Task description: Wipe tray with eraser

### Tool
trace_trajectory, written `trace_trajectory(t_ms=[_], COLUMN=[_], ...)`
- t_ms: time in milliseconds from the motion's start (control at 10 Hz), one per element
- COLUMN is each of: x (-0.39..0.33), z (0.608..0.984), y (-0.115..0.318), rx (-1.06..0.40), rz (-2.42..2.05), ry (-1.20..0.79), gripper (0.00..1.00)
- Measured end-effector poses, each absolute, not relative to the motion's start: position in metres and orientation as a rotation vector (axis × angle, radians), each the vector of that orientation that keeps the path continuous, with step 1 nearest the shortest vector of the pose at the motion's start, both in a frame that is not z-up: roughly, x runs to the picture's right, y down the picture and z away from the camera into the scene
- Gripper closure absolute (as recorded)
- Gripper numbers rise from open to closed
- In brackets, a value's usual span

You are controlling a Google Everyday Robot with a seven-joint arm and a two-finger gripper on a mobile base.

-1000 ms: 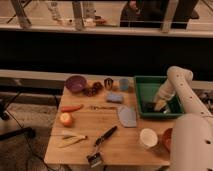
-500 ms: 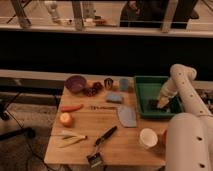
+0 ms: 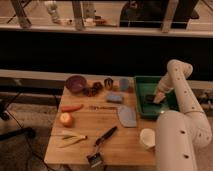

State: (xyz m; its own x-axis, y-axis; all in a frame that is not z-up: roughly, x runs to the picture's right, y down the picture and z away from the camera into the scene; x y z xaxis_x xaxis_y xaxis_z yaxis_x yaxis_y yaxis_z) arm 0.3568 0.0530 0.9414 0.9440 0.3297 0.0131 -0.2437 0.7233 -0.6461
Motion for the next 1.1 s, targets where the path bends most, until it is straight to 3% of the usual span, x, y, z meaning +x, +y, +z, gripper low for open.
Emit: trace_trajectory(t_ms=[900,1100], x=[0.359,0.363], z=[0.941,0.949], y=[0.053,0.034], rx=[-0.692,-0.579], rz=[0.318,0.308], ry=[-0.132,-0.165], gripper=[1.0,1.0])
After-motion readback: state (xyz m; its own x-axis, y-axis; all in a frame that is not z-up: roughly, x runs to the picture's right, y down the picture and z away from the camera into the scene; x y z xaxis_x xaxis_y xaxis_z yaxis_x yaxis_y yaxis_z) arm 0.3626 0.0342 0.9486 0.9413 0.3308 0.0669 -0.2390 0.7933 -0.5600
